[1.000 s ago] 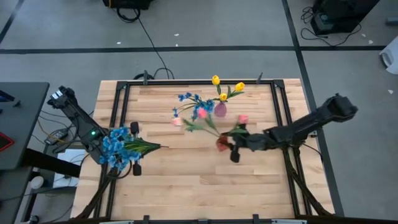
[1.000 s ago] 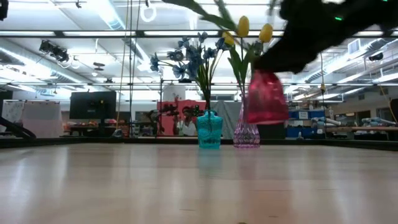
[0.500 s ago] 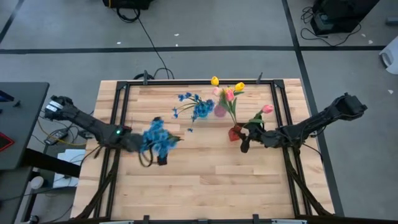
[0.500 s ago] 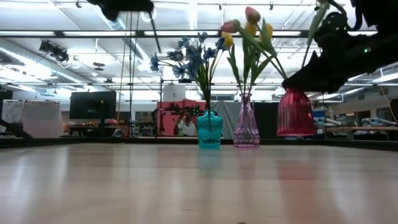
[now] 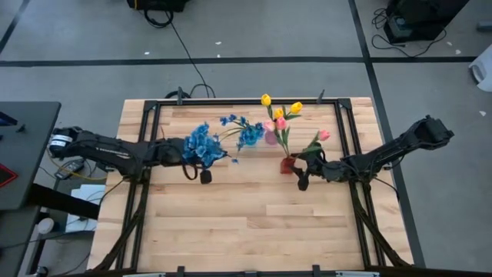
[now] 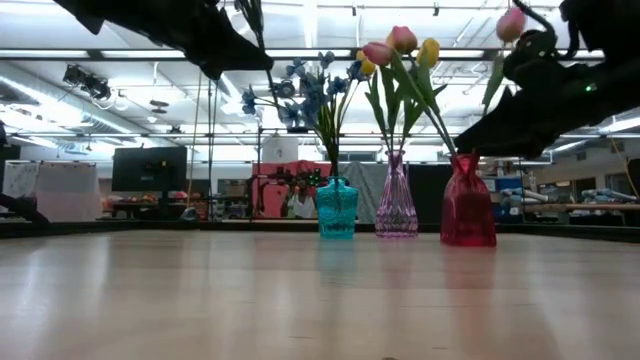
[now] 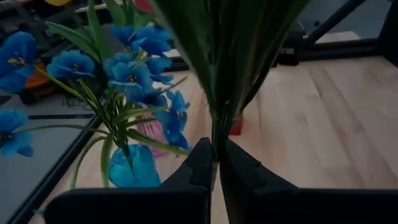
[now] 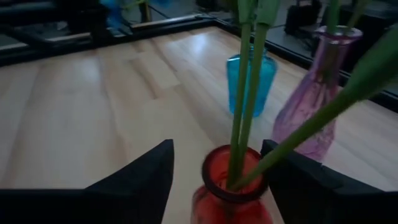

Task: Sort flowers into vase by color
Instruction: Put the blue bouquet into the blue vase

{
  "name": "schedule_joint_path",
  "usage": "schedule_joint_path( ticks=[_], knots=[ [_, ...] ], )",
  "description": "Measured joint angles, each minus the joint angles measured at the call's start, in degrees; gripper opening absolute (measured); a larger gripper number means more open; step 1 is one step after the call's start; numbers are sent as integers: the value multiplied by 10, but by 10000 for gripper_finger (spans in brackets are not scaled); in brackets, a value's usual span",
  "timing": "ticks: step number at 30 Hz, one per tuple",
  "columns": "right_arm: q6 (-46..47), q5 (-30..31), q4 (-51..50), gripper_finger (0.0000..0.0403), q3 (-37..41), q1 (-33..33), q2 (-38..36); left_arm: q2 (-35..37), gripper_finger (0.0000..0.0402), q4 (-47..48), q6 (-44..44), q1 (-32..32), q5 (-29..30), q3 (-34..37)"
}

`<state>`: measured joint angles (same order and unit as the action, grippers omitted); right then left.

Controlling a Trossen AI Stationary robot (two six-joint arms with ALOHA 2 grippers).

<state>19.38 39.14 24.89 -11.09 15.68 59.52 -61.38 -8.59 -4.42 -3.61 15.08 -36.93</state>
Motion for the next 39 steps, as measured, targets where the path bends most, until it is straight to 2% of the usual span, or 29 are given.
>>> schedule_joint_path(
  ticks=[9,12,16,19,21,27,35,39],
  knots=[
    [27,3,-9,245,0,40,-3,34,21,106,-18,-3,-15,-54],
    [37,4,-15,241,-2,51,-7,41,21,106,-40,-3,-8,-69],
    [58,8,-100,238,-39,68,-9,42,21,84,-77,9,21,-83],
    [80,18,-190,238,-81,83,-6,42,21,76,-96,36,13,-99],
    [91,19,-219,238,-105,91,-3,42,21,77,-99,71,-29,-107],
    [92,18,-234,237,-117,121,-7,41,21,59,-58,218,-214,-115],
    [107,40,-240,237,-117,144,-7,11,21,11,-27,369,-314,-115],
    [111,43,-237,237,-117,150,-7,-5,21,-56,24,415,-405,-115]
  ],
)
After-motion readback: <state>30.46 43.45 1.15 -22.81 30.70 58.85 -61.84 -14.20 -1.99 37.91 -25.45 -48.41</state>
